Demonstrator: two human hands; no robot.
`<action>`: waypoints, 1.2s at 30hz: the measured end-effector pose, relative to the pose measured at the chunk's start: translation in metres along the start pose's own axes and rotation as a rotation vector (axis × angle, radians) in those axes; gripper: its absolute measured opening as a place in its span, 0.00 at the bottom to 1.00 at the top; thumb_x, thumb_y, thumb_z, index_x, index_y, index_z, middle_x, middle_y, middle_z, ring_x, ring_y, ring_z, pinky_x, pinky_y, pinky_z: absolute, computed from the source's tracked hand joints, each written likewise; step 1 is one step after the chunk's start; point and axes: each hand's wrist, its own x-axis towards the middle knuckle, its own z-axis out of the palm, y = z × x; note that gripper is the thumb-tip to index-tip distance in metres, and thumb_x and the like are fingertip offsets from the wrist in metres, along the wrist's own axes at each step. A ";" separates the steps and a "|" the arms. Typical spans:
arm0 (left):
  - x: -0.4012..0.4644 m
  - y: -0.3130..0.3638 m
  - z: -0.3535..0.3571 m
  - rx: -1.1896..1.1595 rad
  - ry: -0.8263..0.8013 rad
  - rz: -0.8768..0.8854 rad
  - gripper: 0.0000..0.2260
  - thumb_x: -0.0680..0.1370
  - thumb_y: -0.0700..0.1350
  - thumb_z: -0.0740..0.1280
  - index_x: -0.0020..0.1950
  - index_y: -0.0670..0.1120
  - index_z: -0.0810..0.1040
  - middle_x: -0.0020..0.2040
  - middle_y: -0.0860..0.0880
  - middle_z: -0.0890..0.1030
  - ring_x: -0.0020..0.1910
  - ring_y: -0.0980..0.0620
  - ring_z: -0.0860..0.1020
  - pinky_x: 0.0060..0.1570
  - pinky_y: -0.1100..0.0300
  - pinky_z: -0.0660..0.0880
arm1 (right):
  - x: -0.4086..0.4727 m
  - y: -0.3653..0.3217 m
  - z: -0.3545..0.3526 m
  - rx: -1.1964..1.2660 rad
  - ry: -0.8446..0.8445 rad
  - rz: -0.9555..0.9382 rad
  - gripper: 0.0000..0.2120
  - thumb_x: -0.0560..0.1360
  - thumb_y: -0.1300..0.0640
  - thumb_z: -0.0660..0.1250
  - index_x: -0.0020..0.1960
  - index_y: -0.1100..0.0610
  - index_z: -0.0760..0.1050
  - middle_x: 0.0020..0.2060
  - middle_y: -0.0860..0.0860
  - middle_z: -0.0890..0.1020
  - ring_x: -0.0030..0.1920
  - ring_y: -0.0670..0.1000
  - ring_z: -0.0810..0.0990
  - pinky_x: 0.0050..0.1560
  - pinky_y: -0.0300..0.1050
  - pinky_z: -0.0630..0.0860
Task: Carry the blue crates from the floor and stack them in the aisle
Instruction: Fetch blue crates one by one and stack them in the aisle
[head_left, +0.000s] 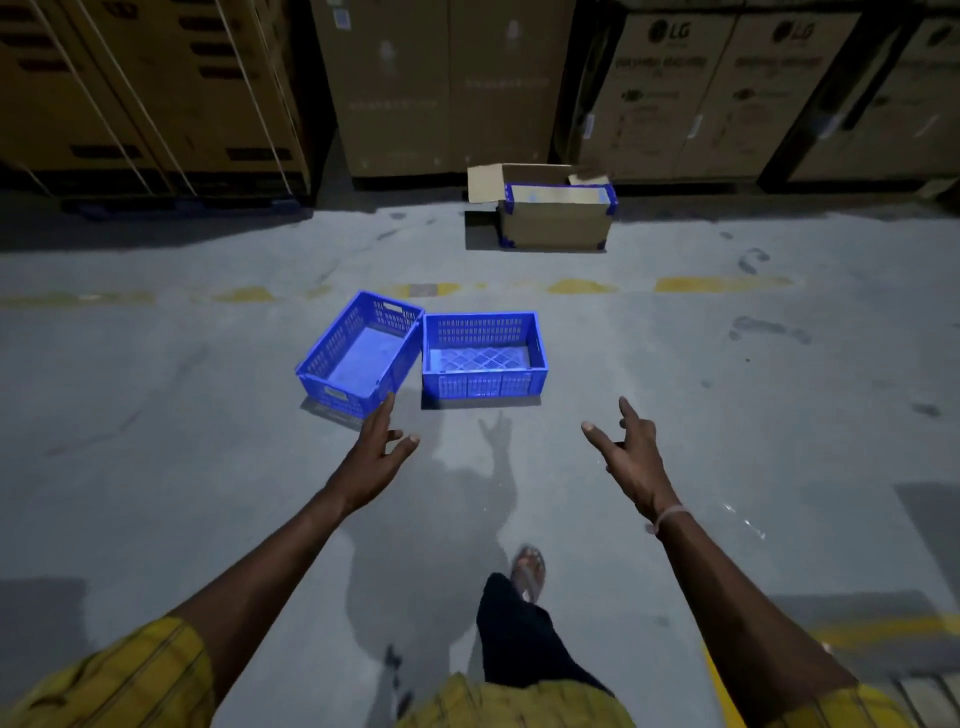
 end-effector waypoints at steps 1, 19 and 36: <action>0.023 0.004 0.002 0.008 0.004 -0.020 0.36 0.81 0.59 0.65 0.82 0.60 0.46 0.82 0.56 0.55 0.69 0.58 0.72 0.68 0.52 0.71 | 0.030 -0.003 -0.001 0.006 -0.007 0.000 0.45 0.68 0.30 0.70 0.79 0.42 0.57 0.66 0.46 0.65 0.49 0.42 0.79 0.60 0.60 0.78; 0.373 0.069 0.005 -0.041 0.019 -0.131 0.34 0.83 0.50 0.64 0.83 0.52 0.47 0.80 0.49 0.57 0.63 0.56 0.71 0.61 0.58 0.68 | 0.404 -0.103 0.031 -0.096 -0.173 0.036 0.43 0.73 0.37 0.70 0.81 0.47 0.55 0.70 0.51 0.64 0.56 0.53 0.79 0.57 0.43 0.69; 0.707 -0.135 0.031 0.028 -0.056 -0.279 0.34 0.84 0.48 0.63 0.83 0.51 0.46 0.82 0.48 0.55 0.77 0.48 0.63 0.72 0.51 0.65 | 0.700 -0.005 0.222 -0.225 -0.241 0.165 0.42 0.73 0.39 0.71 0.80 0.48 0.56 0.63 0.49 0.63 0.55 0.54 0.76 0.63 0.50 0.73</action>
